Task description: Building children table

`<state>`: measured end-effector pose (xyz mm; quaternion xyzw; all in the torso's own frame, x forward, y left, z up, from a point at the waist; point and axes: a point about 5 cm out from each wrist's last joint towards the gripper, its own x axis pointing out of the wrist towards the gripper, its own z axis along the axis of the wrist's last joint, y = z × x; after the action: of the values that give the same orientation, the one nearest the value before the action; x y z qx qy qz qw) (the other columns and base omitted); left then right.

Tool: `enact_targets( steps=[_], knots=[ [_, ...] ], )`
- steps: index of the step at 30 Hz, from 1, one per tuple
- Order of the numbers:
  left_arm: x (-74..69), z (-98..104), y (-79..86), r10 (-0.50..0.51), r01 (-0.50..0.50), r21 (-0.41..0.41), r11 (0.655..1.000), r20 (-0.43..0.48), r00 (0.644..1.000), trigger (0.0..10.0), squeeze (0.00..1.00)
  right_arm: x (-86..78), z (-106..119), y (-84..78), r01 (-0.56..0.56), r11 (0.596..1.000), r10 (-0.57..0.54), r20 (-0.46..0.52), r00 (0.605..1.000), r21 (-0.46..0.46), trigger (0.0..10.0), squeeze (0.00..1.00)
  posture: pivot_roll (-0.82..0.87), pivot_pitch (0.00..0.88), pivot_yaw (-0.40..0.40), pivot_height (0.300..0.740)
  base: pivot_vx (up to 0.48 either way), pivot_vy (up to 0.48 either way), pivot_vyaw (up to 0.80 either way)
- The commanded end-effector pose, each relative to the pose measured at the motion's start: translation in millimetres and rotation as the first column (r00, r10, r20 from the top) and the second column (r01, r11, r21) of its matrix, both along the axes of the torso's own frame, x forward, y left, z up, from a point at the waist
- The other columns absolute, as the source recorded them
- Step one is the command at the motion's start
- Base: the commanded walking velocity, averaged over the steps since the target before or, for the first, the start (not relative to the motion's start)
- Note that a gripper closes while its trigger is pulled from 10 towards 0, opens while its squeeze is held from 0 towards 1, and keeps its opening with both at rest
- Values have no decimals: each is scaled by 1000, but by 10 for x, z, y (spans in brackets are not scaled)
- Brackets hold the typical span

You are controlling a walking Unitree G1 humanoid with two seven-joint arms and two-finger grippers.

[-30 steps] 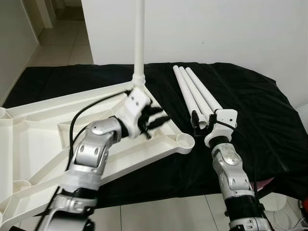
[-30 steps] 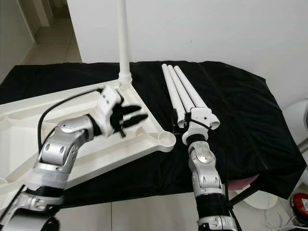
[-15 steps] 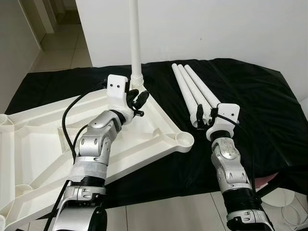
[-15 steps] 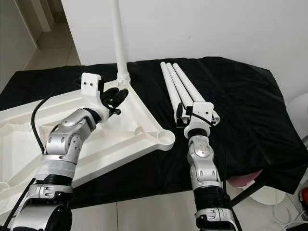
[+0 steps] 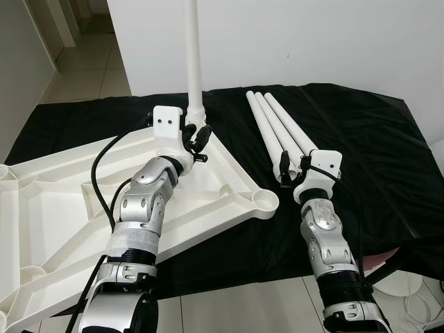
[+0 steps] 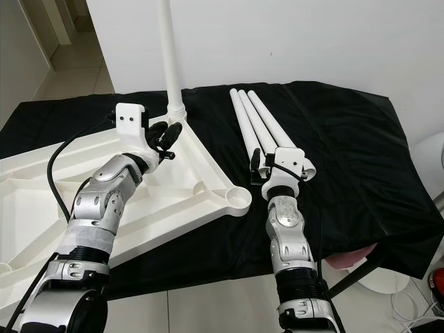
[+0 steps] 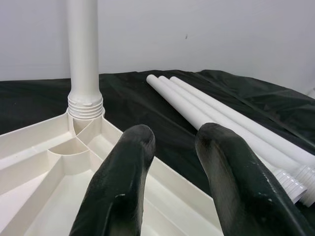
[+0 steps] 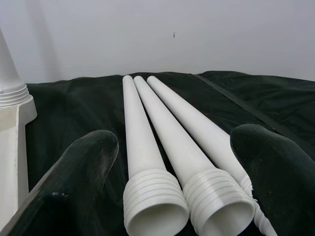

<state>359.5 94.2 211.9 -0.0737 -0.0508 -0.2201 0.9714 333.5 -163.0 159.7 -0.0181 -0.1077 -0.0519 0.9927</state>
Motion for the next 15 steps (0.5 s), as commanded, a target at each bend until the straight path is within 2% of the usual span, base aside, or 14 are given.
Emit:
enact_targets(
  steps=[1, 15],
  knots=[
    [19, -54, 42, 42, -42, 9, 999, -12, 999, 10000, 0, 31, 31, 38, -5, 1000, 5, 15, 1000, 1, 10000, 0, -91, 0, 16, 740, 0, 0, 0],
    [48, -45, 144, 125, -125, 16, 992, 9, 992, 10000, 0, 48, 28, 35, 2, 1000, -2, 19, 1000, 6, 10000, 0, -59, 0, 12, 740, 0, 0, 0]
  ],
)
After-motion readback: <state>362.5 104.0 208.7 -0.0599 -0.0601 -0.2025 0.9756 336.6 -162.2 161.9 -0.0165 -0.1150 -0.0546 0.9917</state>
